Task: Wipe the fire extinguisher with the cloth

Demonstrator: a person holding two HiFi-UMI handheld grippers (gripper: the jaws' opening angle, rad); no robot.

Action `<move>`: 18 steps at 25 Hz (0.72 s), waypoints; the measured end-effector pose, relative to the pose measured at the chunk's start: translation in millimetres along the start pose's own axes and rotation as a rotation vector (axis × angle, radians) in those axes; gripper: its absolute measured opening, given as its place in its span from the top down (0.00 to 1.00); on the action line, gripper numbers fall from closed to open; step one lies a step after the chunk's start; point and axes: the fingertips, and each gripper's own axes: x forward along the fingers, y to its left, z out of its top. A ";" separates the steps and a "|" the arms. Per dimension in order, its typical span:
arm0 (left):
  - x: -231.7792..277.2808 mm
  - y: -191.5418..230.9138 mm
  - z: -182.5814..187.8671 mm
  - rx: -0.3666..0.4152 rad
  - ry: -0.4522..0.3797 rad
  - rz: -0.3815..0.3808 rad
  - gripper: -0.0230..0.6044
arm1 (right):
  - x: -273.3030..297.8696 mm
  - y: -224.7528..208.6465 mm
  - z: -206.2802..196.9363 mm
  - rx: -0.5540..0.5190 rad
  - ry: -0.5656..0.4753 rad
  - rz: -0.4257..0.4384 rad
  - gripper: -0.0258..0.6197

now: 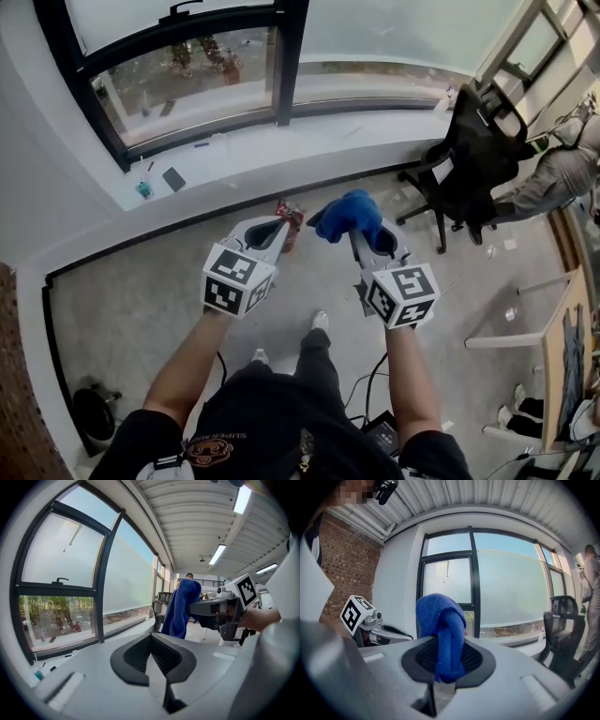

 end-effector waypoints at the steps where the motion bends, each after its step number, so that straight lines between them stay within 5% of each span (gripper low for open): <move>1: 9.0 4.2 -1.2 -0.002 0.005 0.008 0.95 | 8.9 -7.5 -2.6 0.001 0.002 0.010 0.86; 12: 133.4 30.5 -13.1 0.009 0.118 0.162 0.95 | 114.2 -113.7 -49.6 -0.021 0.071 0.212 0.86; 18: 177.1 57.9 -58.0 -0.032 0.205 0.222 0.95 | 171.8 -127.5 -111.3 -0.045 0.178 0.303 0.86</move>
